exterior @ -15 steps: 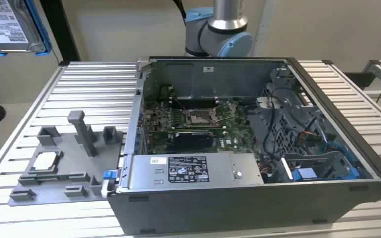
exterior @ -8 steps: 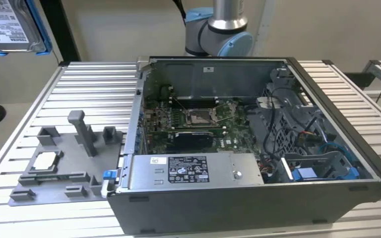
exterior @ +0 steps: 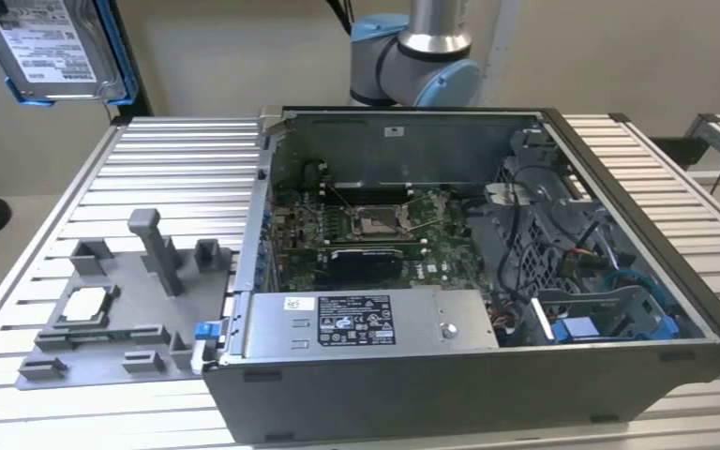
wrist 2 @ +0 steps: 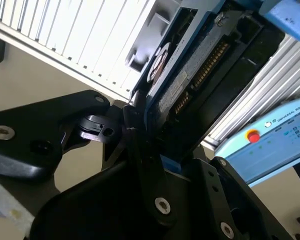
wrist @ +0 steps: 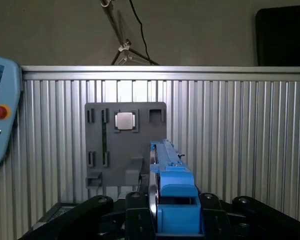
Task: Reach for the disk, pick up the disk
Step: 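Pick up the disk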
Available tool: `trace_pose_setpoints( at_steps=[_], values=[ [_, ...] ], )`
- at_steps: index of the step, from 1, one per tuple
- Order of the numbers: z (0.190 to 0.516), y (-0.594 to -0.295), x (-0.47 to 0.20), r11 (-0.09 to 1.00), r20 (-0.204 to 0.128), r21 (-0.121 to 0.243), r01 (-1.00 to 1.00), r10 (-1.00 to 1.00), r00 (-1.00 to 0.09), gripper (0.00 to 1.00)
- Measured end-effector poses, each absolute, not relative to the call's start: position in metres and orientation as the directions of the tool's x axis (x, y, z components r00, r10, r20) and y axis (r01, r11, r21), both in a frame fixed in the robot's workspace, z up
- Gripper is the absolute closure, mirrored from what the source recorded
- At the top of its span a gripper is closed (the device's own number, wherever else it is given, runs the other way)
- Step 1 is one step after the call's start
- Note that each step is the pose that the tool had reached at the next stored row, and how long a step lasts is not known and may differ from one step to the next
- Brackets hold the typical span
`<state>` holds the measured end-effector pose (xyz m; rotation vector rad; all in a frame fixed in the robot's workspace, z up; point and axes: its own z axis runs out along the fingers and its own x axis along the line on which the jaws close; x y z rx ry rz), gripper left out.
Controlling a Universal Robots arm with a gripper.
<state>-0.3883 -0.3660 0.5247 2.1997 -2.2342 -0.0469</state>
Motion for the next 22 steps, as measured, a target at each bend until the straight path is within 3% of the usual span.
trace_pose_setpoints(
  at_steps=[22],
  values=[
    [0.524,-0.366,-0.354,0.013,-0.017,0.025,-1.0,-1.0,-0.013,1.0]
  ],
)
